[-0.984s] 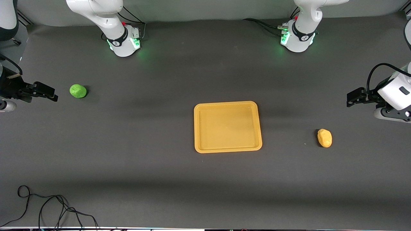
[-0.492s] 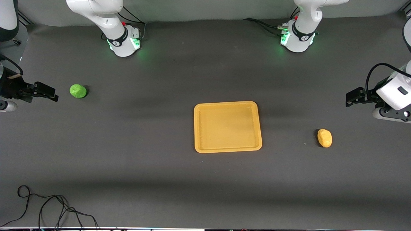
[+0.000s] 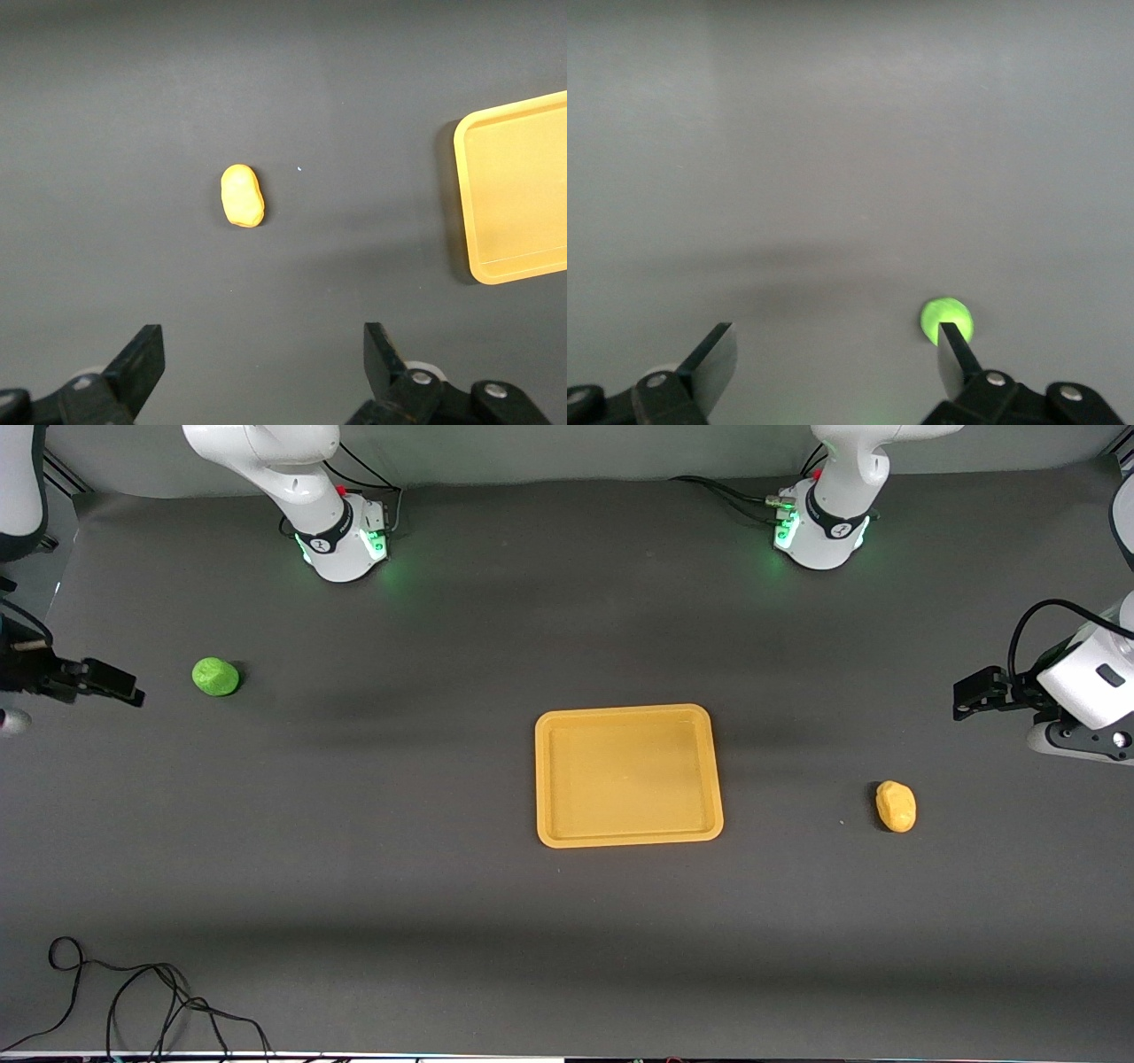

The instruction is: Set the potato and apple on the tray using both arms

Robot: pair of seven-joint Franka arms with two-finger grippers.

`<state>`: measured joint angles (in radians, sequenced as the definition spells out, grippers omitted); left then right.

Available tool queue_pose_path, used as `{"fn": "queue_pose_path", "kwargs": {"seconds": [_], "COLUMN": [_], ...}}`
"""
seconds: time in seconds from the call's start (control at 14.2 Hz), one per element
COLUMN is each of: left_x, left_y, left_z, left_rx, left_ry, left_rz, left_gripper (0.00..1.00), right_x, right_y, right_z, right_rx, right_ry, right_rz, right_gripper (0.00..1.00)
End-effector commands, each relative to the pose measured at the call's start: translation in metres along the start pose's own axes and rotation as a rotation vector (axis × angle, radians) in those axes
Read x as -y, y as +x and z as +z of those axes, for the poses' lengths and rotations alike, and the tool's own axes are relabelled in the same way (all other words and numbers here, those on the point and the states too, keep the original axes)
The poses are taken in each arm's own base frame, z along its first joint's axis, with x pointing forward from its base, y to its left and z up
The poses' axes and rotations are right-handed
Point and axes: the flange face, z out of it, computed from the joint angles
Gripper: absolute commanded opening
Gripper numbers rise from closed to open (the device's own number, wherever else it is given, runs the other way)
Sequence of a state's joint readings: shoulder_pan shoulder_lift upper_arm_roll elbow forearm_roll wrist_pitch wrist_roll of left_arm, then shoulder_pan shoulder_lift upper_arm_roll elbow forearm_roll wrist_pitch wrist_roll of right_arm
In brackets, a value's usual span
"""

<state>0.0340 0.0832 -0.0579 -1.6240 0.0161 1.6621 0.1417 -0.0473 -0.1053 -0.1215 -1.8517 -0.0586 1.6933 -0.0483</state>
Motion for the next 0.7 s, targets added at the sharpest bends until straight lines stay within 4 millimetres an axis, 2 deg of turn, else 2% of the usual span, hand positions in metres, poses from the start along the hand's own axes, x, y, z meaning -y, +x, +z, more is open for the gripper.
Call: {"fn": "queue_pose_path", "kwargs": {"seconds": [0.0, 0.28, 0.35, 0.63], "left_x": [-0.002, -0.002, -0.002, -0.001], "left_y": [0.002, 0.004, 0.004, 0.005], "left_z": [-0.002, 0.000, 0.001, 0.002], "left_rx": [0.001, 0.000, 0.000, -0.002], "left_ry": [0.015, 0.015, 0.015, 0.023], "left_rz": [-0.009, -0.009, -0.009, -0.008], "left_gripper": [1.00, 1.00, 1.00, 1.00], "right_x": [-0.027, -0.107, -0.117, -0.123], "right_y": [-0.058, -0.097, -0.108, -0.148], "right_z": [0.004, 0.028, 0.035, 0.039], "right_rx": [-0.033, -0.022, -0.016, -0.026], "right_ry": [-0.005, 0.059, 0.076, 0.047], "right_rz": [-0.010, -0.024, -0.028, -0.054], "right_gripper": [1.00, 1.00, 1.00, 1.00]}}
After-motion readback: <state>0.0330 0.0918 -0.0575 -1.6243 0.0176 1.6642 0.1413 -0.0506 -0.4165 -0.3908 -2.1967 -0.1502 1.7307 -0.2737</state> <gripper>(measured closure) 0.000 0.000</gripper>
